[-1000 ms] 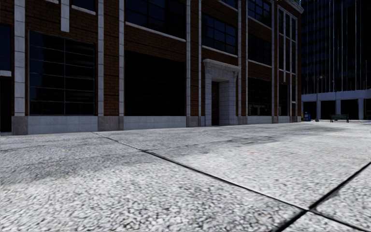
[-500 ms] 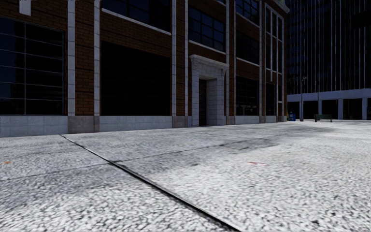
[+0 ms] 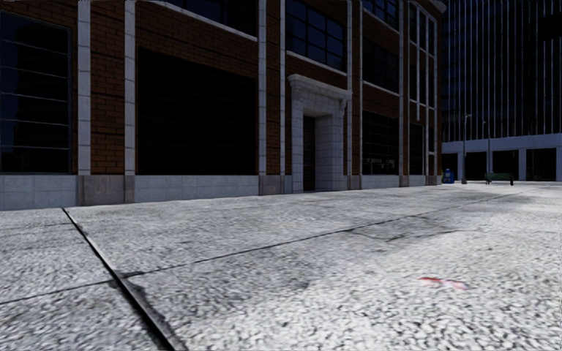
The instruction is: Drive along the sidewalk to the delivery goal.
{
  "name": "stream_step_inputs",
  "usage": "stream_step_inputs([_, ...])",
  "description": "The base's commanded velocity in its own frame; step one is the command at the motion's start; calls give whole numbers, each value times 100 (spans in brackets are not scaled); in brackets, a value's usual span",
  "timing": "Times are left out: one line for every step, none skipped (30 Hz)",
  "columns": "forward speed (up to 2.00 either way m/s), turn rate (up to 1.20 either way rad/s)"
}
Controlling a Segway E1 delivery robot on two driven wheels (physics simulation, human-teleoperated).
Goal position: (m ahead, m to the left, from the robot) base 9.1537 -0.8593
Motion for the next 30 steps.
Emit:
stream_step_inputs([200,0])
stream_step_inputs([200,0])
stream_step_inputs([200,0])
stream_step_inputs([200,0])
stream_step_inputs([200,0])
stream_step_inputs([200,0])
stream_step_inputs([200,0])
stream_step_inputs([200,0])
stream_step_inputs([200,0])
stream_step_inputs([200,0])
stream_step_inputs([200,0])
stream_step_inputs([200,0])
stream_step_inputs([200,0])
stream_step_inputs([200,0])
stream_step_inputs([200,0])
stream_step_inputs([200,0])
stream_step_inputs([200,0])
stream_step_inputs([200,0])
stream_step_inputs([200,0])
stream_step_inputs([200,0])
stream_step_inputs([200,0])
stream_step_inputs([200,0])
stream_step_inputs([200,0])
stream_step_inputs([200,0])
stream_step_inputs([200,0])
stream_step_inputs([200,0])
stream_step_inputs([200,0])
stream_step_inputs([200,0])
stream_step_inputs([200,0])
stream_step_inputs([200,0])
